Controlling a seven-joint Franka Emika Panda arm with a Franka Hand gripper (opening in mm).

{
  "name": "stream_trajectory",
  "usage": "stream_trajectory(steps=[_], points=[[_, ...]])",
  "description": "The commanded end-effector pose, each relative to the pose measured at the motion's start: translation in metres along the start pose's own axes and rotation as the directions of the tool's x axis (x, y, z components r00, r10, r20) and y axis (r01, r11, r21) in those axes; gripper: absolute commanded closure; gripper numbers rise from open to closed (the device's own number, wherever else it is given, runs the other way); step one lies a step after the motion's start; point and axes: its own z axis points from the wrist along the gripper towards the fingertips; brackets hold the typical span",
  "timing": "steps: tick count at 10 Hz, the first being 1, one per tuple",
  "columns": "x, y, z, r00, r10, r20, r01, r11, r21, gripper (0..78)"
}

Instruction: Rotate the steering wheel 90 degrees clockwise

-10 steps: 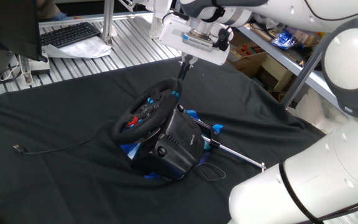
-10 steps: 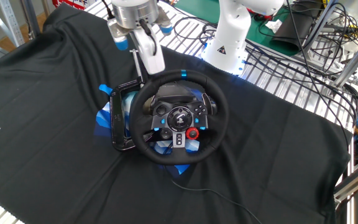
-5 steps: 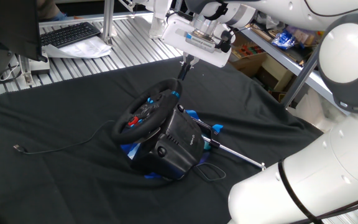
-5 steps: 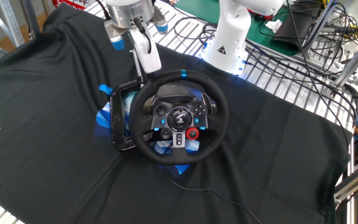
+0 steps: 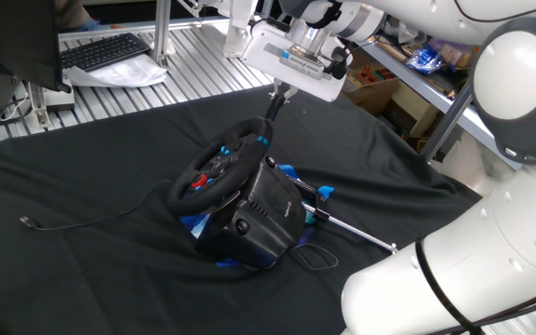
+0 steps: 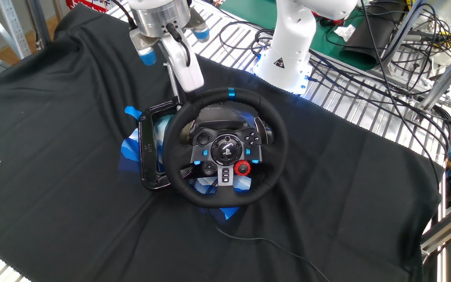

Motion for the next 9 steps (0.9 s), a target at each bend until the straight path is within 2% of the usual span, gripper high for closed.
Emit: stream_trajectory(steps=[1,9], points=[[-0.0004,0.0003,-0.001,1.0,-0.006,0.0,0.006,1.0,0.001,77.6],[-0.0003,0.0002,-0.0009,1.0,-0.004,-0.004,0.004,1.0,0.003,77.6]])
